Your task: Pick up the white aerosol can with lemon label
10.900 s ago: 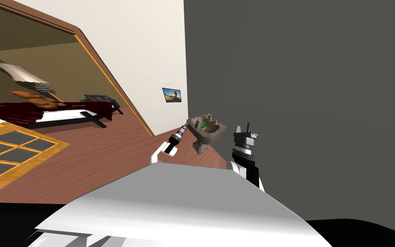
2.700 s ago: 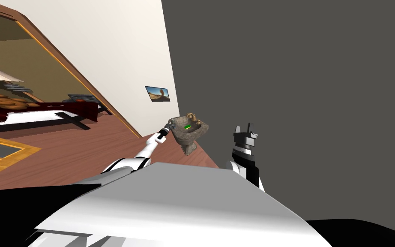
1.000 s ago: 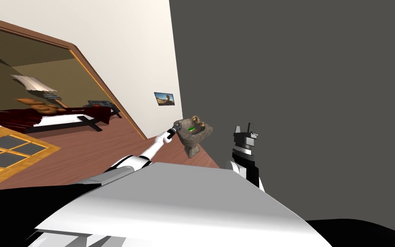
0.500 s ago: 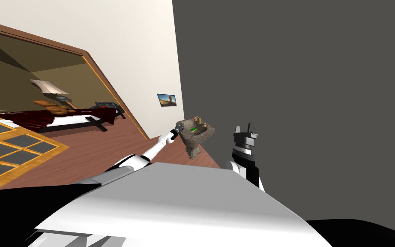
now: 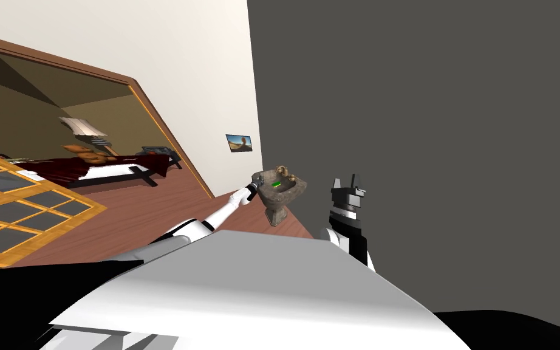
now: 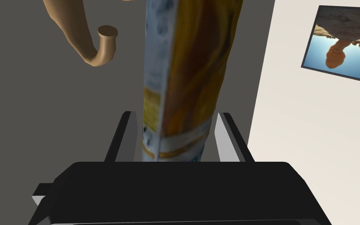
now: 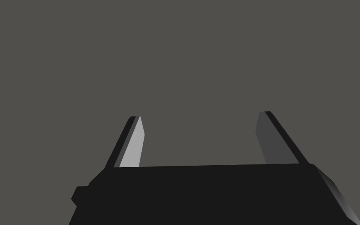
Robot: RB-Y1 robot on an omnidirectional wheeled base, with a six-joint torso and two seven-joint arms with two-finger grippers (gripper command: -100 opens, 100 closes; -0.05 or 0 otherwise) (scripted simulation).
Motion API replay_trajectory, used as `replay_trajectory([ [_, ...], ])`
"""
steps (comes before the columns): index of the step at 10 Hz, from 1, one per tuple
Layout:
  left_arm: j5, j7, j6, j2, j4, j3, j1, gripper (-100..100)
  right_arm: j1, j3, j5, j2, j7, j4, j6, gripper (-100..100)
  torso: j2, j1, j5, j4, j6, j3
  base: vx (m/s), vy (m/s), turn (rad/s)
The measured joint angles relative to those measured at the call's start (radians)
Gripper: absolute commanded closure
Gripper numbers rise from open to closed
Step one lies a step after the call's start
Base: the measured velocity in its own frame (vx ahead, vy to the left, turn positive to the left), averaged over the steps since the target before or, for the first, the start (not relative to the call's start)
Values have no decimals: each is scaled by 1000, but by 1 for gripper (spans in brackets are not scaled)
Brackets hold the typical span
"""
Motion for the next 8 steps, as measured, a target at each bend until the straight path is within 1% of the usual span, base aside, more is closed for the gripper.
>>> replay_trajectory([
  [1, -26, 29, 26, 0, -3, -20, 1, 100, 0, 0, 0, 0, 0, 0, 0, 0, 0, -2, 0, 0, 0, 0, 7, 13, -2],
  [2, -39, 55, 44, -2, -3, -29, 1, 100, 0, 0, 0, 0, 0, 0, 0, 0, 0, -3, 0, 0, 0, 0, 21, 70, 102],
  [3, -53, 80, 75, 8, -39, -65, 5, 100, 0, 0, 0, 0, 0, 0, 0, 0, -1, -1, 0, 1, -1, 0, 25, 87, 40],
  [4, -87, 110, 104, 3, -54, -93, 6, 100, 0, 0, 0, 0, 0, 0, 0, 0, -1, 0, 0, 0, 0, 0, 11, 47, -22],
  [5, -115, 139, 132, 0, -57, -116, 6, 100, 0, 0, 0, 0, 0, 0, 0, 0, -1, -2, 0, 0, 0, 0, 1, 14, -8],
  [6, -126, 165, 152, 0, -56, -127, 3, 100, 0, 0, 0, 0, 0, 0, 0, 0, 0, -3, 0, 0, 0, 0, 23, 73, 118],
  [7, -145, 189, 180, -3, -72, -158, -7, 100, 0, 0, 0, 0, 0, 0, 0, 0, 0, -1, 0, 1, 0, 0, 25, 94, 29],
  [8, -172, 217, 208, -1, -90, -188, -7, 100, 0, 0, 0, 0, 0, 0, 0, 0, 0, 1, 0, 1, 0, 0, 8, 52, -23],
])
